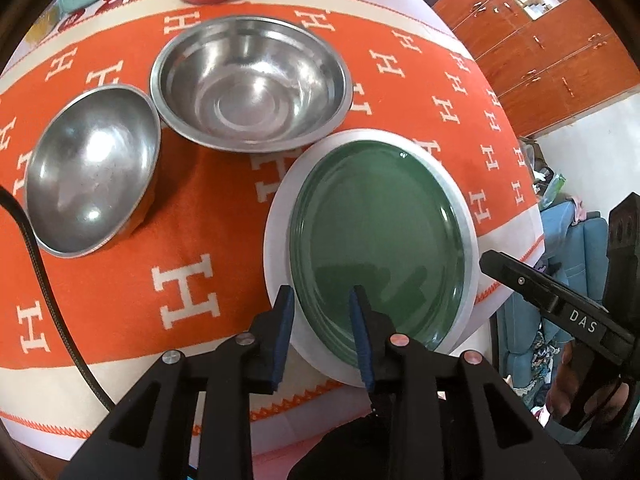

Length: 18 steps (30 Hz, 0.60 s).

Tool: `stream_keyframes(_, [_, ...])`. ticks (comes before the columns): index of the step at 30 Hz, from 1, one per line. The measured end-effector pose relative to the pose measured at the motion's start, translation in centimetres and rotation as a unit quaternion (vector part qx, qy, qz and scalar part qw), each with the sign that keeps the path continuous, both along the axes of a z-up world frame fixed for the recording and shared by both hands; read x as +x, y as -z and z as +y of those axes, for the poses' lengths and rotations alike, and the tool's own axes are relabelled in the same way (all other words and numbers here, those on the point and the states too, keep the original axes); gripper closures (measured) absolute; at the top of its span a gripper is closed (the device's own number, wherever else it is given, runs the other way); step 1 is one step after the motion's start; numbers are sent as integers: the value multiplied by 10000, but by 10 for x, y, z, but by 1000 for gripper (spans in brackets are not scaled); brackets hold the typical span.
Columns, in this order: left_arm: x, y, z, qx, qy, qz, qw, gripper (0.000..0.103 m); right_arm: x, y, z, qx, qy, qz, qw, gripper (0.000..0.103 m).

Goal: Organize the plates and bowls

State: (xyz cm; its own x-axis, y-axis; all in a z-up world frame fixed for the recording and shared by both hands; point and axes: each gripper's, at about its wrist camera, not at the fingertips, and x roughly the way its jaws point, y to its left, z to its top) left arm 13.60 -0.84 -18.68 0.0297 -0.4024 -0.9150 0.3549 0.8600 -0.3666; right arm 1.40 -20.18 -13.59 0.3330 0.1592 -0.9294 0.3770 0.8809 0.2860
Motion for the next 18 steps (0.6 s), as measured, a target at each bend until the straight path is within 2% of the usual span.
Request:
stream_keyframes(10, [16,-35,20,-242,-216,-460,9984,72,25,-20,12,-26,-191,-458,9988,61])
stream_keyframes(18, [35,-58,31,-196,-347,-986,9943,67,49,-37,34,-196,-688,-991,9925,61])
